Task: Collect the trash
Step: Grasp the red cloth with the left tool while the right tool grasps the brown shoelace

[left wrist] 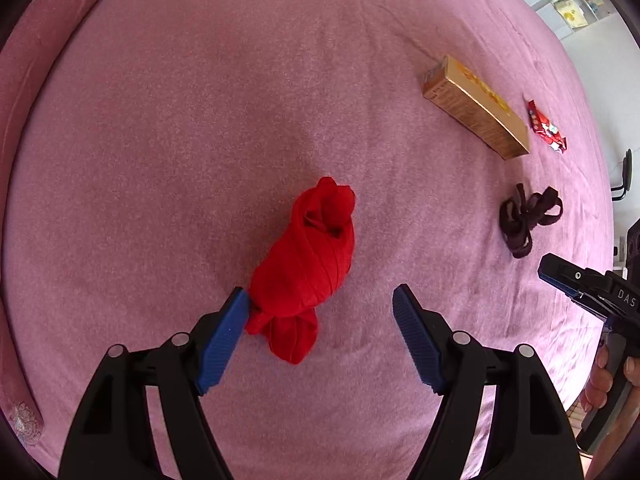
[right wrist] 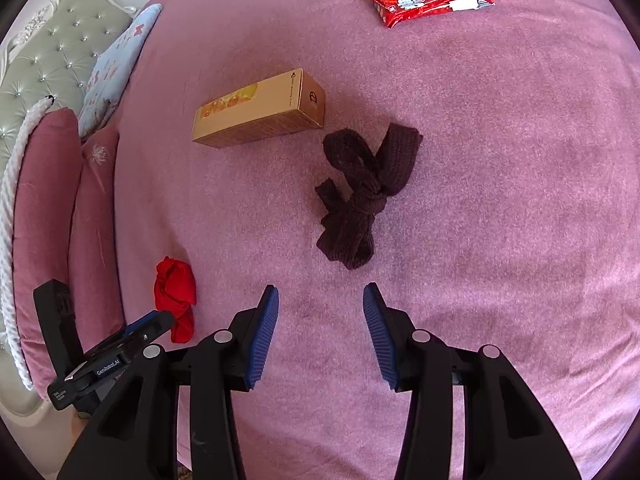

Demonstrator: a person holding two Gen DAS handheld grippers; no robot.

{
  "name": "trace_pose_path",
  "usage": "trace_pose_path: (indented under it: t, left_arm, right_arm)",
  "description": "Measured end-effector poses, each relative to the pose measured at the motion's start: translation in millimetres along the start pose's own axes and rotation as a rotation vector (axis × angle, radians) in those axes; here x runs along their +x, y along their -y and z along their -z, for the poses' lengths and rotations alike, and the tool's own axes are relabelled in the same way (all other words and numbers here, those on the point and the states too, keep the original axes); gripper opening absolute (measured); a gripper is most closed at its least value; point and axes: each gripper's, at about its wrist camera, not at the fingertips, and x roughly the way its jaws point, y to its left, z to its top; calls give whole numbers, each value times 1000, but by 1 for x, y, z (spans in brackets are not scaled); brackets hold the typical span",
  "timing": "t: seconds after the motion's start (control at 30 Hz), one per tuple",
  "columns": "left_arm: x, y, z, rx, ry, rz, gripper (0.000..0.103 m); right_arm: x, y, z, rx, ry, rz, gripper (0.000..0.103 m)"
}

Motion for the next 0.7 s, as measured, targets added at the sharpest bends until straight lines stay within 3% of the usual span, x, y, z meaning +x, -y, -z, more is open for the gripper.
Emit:
trace_pose_path:
  t: [0.03,0.1,0.37,0.5,0.7]
  left_arm:
    - [6,0,-2,1,-6,-7,70]
    - [18,-1,-4,2,-23,-75,41]
    - [14,-16,-1,-73,1,-15,35]
    - [7,-21,2,-98,9,29,32]
    - [-6,-8,18,-79,10,93,32]
  right_arm:
    - [3,1,-4,5,-1,2,44]
    - [9,5,-12,19,-4,5,44]
    - [26,12,-29,54,-19,33,43]
    - [30,17,-28,79,-17,29,18]
    - [21,7,-3,10,-19,7,14]
